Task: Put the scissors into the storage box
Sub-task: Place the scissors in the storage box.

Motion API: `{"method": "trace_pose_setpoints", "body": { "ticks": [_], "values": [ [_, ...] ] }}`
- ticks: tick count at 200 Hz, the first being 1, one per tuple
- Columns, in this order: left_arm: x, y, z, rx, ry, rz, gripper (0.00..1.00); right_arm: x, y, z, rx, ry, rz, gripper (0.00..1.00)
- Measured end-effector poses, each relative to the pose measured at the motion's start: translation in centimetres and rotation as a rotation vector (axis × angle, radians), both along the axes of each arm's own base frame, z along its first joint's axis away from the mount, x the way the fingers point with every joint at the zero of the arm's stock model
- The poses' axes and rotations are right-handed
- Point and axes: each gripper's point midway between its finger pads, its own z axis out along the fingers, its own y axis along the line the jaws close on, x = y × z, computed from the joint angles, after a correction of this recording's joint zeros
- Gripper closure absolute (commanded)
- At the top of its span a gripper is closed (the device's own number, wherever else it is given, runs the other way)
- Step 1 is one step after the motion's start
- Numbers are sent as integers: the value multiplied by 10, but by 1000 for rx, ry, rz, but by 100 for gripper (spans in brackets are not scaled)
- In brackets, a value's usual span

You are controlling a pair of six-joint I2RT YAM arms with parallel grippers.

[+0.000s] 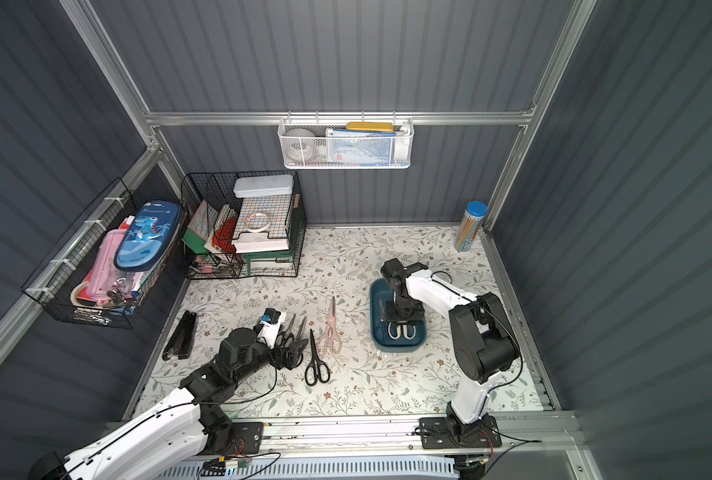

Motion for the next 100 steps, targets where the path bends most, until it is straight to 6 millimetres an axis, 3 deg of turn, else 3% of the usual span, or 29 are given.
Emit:
{"method": "trace_pose_setpoints", "body": {
  "ticks": [35,100],
  "values": [
    [0,0,0,0,0,0,1,-5,-2,7,1,3,1,81],
    [0,0,0,0,-1,0,1,-12,-1,-17,-19,88,6,78]
  ]
}}
